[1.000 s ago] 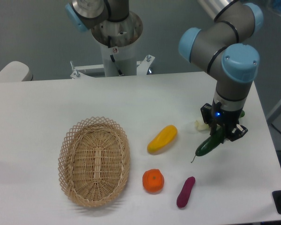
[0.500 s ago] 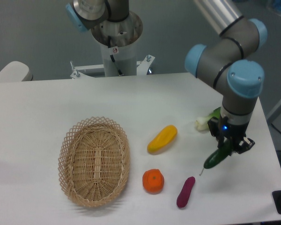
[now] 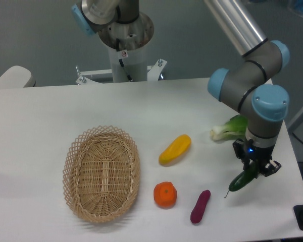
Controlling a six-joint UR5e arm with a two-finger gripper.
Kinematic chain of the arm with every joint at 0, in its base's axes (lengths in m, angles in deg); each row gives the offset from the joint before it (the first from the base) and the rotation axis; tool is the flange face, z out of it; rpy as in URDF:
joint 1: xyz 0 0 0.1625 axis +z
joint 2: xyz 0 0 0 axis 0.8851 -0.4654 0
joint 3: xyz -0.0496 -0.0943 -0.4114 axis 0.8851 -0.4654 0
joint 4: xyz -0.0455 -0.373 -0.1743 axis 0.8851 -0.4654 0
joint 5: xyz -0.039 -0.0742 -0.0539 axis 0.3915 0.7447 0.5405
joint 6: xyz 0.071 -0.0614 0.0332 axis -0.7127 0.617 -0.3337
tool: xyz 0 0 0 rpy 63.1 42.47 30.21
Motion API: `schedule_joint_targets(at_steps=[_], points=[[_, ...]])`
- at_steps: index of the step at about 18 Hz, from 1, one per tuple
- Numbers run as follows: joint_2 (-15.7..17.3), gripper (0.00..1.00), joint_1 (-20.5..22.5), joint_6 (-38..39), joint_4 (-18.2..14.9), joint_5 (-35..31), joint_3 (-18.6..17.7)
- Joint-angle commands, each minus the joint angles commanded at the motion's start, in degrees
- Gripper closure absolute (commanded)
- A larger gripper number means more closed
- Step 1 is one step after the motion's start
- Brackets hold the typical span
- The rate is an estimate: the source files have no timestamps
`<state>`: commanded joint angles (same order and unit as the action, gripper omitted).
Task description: Place the cucumber on the table
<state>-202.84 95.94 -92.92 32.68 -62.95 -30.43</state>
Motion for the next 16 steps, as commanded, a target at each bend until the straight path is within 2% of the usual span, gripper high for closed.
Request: schedule_joint_targets(at_steps=[2,8,9,10,11,12,13,16], points=[[-0.8,0.67,0.3,-3.7,-0.1,0.0,-0.3],[-1.1,0.66,0.0,-3.5,0.1,1.0,-2.9],[-1.1,0.64,0.1,-3.4,0.1,1.0,-2.9],[-1.1,0.59,0.0,-3.2,0.1,1.0,-2.9],[-1.1,0.43,0.1,-3.0,0.1,0.9,-2.9],[-1.1,0.14,0.1,-2.9,0.1,0.9,-2.8],[-1.0,0.00,0.0,-2.8,0.0,1.0,-2.5],[-0.4,0.00,-0.1,-1.5,-0.1,1.1,-1.6]])
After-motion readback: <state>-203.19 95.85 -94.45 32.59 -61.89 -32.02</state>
